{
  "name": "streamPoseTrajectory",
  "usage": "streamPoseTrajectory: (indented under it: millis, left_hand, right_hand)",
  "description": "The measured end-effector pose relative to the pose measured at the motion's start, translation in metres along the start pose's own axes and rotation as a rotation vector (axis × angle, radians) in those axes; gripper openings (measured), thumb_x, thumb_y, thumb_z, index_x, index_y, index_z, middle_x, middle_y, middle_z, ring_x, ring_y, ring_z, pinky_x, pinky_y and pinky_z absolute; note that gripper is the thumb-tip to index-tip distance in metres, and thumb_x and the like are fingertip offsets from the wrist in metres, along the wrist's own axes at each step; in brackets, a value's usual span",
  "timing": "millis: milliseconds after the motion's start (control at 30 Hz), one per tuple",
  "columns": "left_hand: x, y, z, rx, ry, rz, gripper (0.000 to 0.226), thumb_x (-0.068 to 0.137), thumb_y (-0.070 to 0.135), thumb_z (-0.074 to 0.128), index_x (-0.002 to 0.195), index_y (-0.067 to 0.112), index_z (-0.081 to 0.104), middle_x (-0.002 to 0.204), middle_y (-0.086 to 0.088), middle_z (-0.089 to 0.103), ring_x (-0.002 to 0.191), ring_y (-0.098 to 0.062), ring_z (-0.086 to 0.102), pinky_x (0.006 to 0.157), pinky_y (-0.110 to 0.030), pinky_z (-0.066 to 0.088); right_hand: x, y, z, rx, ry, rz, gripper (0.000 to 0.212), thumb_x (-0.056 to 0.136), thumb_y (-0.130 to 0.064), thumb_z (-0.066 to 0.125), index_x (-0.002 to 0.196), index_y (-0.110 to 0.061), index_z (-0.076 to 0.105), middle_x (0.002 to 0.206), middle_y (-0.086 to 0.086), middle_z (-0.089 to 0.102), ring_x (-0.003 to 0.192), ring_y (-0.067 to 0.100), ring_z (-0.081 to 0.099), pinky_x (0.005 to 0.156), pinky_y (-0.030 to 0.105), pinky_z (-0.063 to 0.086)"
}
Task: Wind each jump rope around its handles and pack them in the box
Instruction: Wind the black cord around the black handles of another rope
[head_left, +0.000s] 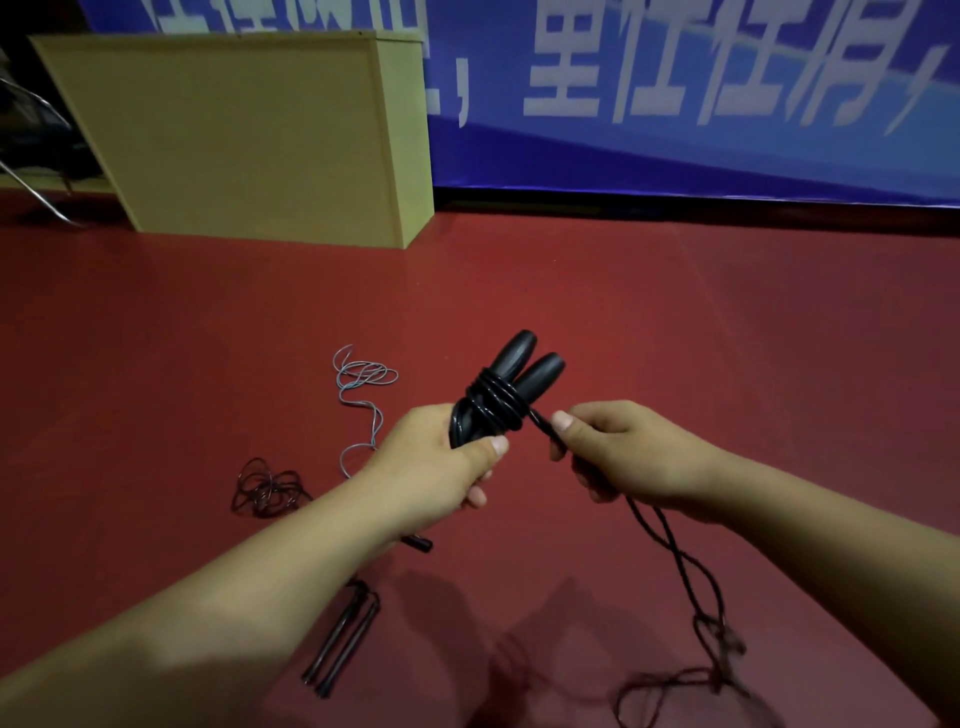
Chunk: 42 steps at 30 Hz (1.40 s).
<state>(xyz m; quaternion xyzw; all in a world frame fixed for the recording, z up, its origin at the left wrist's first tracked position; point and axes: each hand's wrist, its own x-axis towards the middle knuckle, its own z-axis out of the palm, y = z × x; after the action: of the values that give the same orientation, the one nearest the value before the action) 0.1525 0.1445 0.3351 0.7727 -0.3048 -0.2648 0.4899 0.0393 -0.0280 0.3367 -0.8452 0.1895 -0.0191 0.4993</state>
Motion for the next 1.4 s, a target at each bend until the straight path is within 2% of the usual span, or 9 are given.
streamPoseTrajectory:
  millis: [133, 233, 300, 500, 667, 833, 967, 1067, 1400]
  left_hand:
    - [0.006, -0.006, -0.005, 0.096, 0.095, -0.019, 0.016, 0.093, 0.020, 0.062, 0.077, 0.020, 0.059, 0.065, 0.004, 0.062, 0.051, -0.014, 0.061, 0.054, -0.024, 0.045]
    - [0.008, -0.010, -0.007, 0.143, 0.129, -0.040, 0.016, 0.092, 0.023, 0.063, 0.077, 0.019, 0.060, 0.064, 0.006, 0.064, 0.051, -0.014, 0.063, 0.059, -0.026, 0.047]
    - [0.009, -0.013, -0.008, 0.176, 0.144, -0.049, 0.015, 0.090, 0.025, 0.063, 0.077, 0.019, 0.061, 0.063, 0.007, 0.065, 0.051, -0.014, 0.065, 0.063, -0.030, 0.050]
    - [0.013, -0.018, -0.013, 0.205, 0.201, -0.077, 0.016, 0.088, 0.030, 0.064, 0.077, 0.018, 0.063, 0.060, 0.008, 0.066, 0.051, -0.017, 0.066, 0.065, -0.034, 0.052]
    - [0.014, -0.018, -0.018, 0.178, 0.250, -0.087, 0.013, 0.089, 0.025, 0.064, 0.078, 0.018, 0.062, 0.057, 0.008, 0.063, 0.048, -0.017, 0.063, 0.054, -0.030, 0.050]
    - [0.016, -0.021, -0.019, 0.231, 0.264, -0.067, 0.015, 0.089, 0.027, 0.064, 0.079, 0.017, 0.062, 0.056, 0.008, 0.063, 0.049, -0.018, 0.065, 0.066, -0.039, 0.058]
    - [0.017, -0.023, -0.024, 0.362, 0.270, -0.071, 0.021, 0.086, 0.036, 0.064, 0.073, 0.020, 0.059, 0.066, 0.003, 0.069, 0.067, -0.025, 0.071, 0.077, -0.044, 0.058]
    - [0.017, -0.023, -0.023, 0.508, 0.273, -0.079, 0.024, 0.087, 0.043, 0.062, 0.073, 0.025, 0.054, 0.077, 0.000, 0.070, 0.082, -0.028, 0.070, 0.079, -0.036, 0.054]
    - [0.008, -0.028, -0.015, 0.710, -0.097, -0.102, 0.021, 0.089, 0.039, 0.063, 0.085, 0.021, 0.054, 0.074, 0.002, 0.059, 0.079, -0.027, 0.068, 0.073, -0.036, 0.054]
  right_hand:
    - [-0.001, -0.002, 0.000, -0.026, -0.010, 0.013, 0.019, 0.096, -0.036, 0.058, 0.098, -0.018, 0.065, 0.062, -0.002, 0.056, 0.054, 0.013, 0.053, 0.055, 0.027, 0.043]
    - [-0.002, -0.003, 0.002, -0.038, -0.015, 0.074, 0.019, 0.091, -0.030, 0.066, 0.100, -0.015, 0.059, 0.066, 0.000, 0.059, 0.049, 0.010, 0.051, 0.044, 0.021, 0.037]
    - [-0.002, -0.004, 0.003, -0.057, 0.013, 0.072, 0.019, 0.089, -0.028, 0.069, 0.095, -0.013, 0.059, 0.064, 0.000, 0.057, 0.050, 0.011, 0.054, 0.048, 0.026, 0.040]
    - [-0.005, -0.005, 0.003, -0.149, 0.031, 0.086, 0.018, 0.087, -0.033, 0.070, 0.089, -0.017, 0.062, 0.070, 0.003, 0.058, 0.059, 0.016, 0.056, 0.060, 0.036, 0.050]
    - [-0.002, -0.002, -0.003, -0.166, 0.146, 0.070, 0.016, 0.086, -0.033, 0.071, 0.091, -0.022, 0.059, 0.065, -0.002, 0.056, 0.052, 0.012, 0.046, 0.052, 0.027, 0.036]
    - [-0.005, -0.003, -0.003, -0.111, 0.123, 0.046, 0.017, 0.089, -0.030, 0.069, 0.083, -0.015, 0.064, 0.066, 0.002, 0.058, 0.050, 0.014, 0.053, 0.047, 0.027, 0.047]
    - [-0.006, -0.005, -0.004, -0.228, 0.068, 0.070, 0.028, 0.095, -0.039, 0.058, 0.083, -0.018, 0.073, 0.065, -0.004, 0.058, 0.047, 0.006, 0.049, 0.050, 0.024, 0.045]
    - [-0.007, -0.009, -0.004, -0.245, -0.008, 0.106, 0.037, 0.098, -0.042, 0.052, 0.081, -0.019, 0.074, 0.061, -0.005, 0.049, 0.047, 0.008, 0.041, 0.051, 0.022, 0.035]
    - [-0.016, -0.015, -0.004, -0.043, -0.090, 0.028, 0.026, 0.094, -0.033, 0.061, 0.077, -0.014, 0.056, 0.057, -0.004, 0.038, 0.051, 0.012, 0.032, 0.048, 0.024, 0.026]
